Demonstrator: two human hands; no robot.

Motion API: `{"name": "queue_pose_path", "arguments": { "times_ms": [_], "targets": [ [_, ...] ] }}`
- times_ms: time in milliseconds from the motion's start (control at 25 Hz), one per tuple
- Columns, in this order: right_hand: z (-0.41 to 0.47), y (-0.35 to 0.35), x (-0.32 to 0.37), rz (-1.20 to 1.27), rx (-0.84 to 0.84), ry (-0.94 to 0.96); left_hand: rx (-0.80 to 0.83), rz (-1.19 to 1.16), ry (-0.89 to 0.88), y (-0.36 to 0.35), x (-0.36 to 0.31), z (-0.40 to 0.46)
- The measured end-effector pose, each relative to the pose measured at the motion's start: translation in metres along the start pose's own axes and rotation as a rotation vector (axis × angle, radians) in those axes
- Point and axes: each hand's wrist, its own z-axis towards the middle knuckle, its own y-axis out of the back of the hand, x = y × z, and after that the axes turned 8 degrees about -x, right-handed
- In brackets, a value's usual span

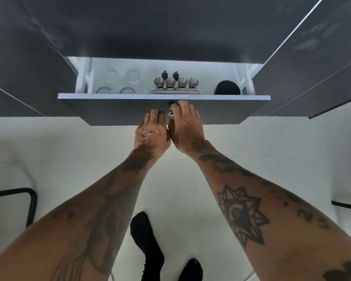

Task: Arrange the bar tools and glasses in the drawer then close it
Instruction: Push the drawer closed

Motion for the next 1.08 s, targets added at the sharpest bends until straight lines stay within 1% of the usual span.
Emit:
{"name": "queue_pose_path", "arguments": {
  "times_ms": [40, 120, 200, 280, 440, 600, 840, 1080],
  "targets": [
    [0.007, -0.002, 0.0, 0.008, 0.031, -0.021, 0.043, -0.005, 0.019, -0.003, 0.002, 0.009],
    [0.023, -0.008, 0.0, 0.031, 0.077, -0.068, 0.107, -0.015, -0.006, -0.01, 0.006, 0.031],
    [0.035, -0.012, -0.001, 0.037, 0.166, -0.087, 0.174, 0.005, -0.035, -0.015, 0.009, 0.051],
    [0.048, -0.014, -0.002, 0.025, 0.242, -0.095, 0.217, 0.028, -0.016, -0.017, 0.011, 0.067],
    [0.087, -0.015, -0.005, 0.05, 0.268, -0.132, 0.19, 0.002, -0.005, -0.018, 0.018, 0.103],
    [0.107, -0.021, -0.005, 0.074, 0.334, -0.165, 0.227, -0.001, -0.069, -0.021, 0.028, 0.124],
    [0.117, -0.015, -0.021, 0.078, 0.353, -0.085, 0.247, -0.068, 0.052, -0.03, 0.012, 0.131],
    [0.111, 0.025, -0.017, 0.02, 0.337, -0.04, 0.205, -0.019, 0.02, 0.011, -0.009, 0.121]
  ]
}}
